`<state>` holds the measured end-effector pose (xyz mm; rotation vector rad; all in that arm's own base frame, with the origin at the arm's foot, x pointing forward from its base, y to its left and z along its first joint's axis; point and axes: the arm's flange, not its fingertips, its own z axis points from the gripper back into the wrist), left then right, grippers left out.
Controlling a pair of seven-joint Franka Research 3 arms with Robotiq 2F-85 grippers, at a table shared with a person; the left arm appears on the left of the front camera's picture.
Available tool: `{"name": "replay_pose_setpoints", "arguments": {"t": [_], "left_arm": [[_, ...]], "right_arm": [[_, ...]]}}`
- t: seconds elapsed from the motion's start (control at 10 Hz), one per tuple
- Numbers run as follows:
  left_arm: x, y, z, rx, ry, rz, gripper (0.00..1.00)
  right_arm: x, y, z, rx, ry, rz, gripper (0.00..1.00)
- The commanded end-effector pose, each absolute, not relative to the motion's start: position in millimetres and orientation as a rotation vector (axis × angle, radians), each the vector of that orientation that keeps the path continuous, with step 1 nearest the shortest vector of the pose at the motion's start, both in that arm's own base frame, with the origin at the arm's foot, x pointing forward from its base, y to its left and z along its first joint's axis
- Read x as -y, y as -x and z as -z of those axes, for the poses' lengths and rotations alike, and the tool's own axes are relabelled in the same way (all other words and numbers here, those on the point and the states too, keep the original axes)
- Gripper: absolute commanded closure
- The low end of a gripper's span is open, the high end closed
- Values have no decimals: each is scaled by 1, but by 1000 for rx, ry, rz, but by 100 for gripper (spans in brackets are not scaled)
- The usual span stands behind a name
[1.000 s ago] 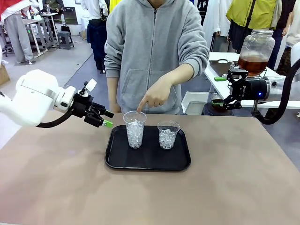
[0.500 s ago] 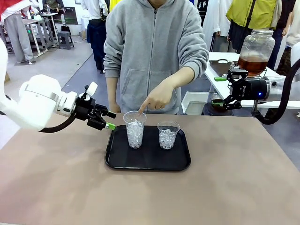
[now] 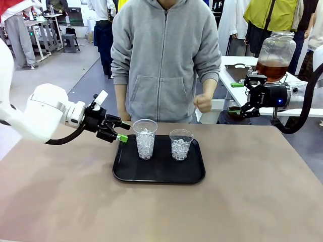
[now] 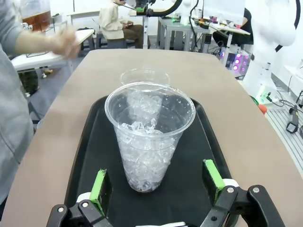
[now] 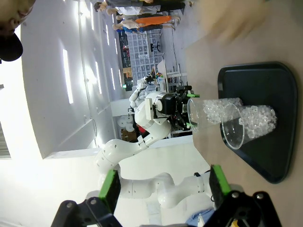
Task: Pour the drink into the iced cup.
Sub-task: Pick up the iced cup indicated by the human and present it to them.
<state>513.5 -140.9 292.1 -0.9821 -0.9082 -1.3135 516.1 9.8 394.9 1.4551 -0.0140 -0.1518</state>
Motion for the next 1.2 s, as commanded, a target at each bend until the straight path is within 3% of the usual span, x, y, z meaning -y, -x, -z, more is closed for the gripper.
{"name": "replay_pose_setpoints", "arguments": {"t": [0.0, 1.1], "left_arm": [[147, -520, -289, 937, 993, 1321, 0], [161, -523, -262, 1007, 974, 1310, 0]], "right_arm": [[-10, -516, -396, 18, -1455, 149, 0], [-10, -516, -396, 18, -1455, 149, 0]]}}
